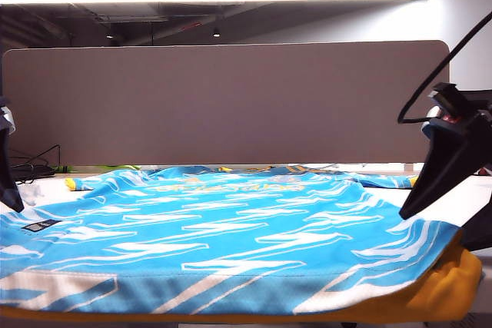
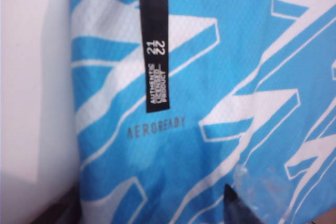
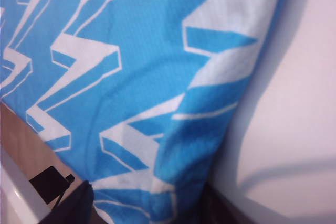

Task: Fold the bottom side of the soccer jersey horizontally towards the center, about one-third of the way, then fold the sleeve back towards the center, creating a straight line along the edge of the the soccer jersey, and finally fold the bottom of the soccer jersey up towards the top, creating a neat rectangle.

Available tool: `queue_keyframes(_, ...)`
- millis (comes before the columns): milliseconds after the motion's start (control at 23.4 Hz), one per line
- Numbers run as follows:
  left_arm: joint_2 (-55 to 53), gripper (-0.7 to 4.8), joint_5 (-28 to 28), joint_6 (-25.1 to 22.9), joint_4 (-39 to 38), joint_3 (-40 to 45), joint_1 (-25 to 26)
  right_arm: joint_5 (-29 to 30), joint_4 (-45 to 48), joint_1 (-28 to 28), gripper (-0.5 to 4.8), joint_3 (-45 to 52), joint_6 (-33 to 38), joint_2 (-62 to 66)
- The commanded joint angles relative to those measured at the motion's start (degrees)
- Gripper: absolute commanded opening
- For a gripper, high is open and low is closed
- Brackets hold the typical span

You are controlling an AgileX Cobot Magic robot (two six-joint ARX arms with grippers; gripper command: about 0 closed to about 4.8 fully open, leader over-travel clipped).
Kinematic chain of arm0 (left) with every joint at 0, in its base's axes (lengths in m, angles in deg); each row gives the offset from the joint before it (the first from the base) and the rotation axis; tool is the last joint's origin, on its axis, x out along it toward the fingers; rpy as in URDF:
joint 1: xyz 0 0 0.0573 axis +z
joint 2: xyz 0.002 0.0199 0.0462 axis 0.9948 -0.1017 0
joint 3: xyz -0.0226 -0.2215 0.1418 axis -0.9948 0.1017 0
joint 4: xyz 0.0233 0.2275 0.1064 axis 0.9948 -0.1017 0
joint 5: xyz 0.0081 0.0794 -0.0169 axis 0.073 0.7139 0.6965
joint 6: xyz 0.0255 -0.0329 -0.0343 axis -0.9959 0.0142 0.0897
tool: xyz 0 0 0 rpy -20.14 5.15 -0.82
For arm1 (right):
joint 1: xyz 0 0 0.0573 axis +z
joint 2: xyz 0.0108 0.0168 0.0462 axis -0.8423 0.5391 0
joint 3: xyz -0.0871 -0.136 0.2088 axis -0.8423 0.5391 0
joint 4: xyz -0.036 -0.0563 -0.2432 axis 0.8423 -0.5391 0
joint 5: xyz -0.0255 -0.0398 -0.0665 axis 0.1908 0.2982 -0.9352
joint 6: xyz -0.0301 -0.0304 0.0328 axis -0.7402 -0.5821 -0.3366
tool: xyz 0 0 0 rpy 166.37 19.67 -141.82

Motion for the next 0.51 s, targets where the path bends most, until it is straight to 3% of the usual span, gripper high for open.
queue_keyframes(43, -2.10, 3.40, 4.72, 0.20, -4.96, 1.97, -0.24, -3.76, -1.79, 0.55, 2.84, 0.92, 0.96, 1.49)
queue_keyframes(257, -2.10, 3.15, 4.57, 0.22, -5.05, 1.97, -0.24, -3.78, -1.55, 0.74, 2.82, 0.92, 1.75, 1.51)
queue_keyframes(299, -2.10, 2.79, 4.57, 0.22, -5.11, 1.97, -0.24, -3.78, -1.42, 0.74, 2.72, 0.92, 1.95, 1.51)
queue_keyframes(342, -2.10, 1.58, 4.33, 0.13, -5.09, 1.97, -0.24, -3.80, -1.33, 0.74, 2.46, 0.92, 1.99, 1.51)
queue_keyframes(385, -2.10, 0.84, 3.74, -0.55, -4.90, 1.97, -0.22, -3.78, -1.33, 0.74, 2.28, 0.92, 1.99, 1.51)
queue_keyframes(428, -2.12, 0.24, 2.29, -0.92, -4.31, 1.97, -0.22, -3.78, -1.11, 0.74, 1.72, 0.92, 1.99, 1.51)
queue_keyframes(513, -2.12, -0.03, -0.66, -0.96, -3.19, 1.97, -0.22, -3.76, -0.35, 0.74, 1.06, 0.92, 1.99, 1.49)
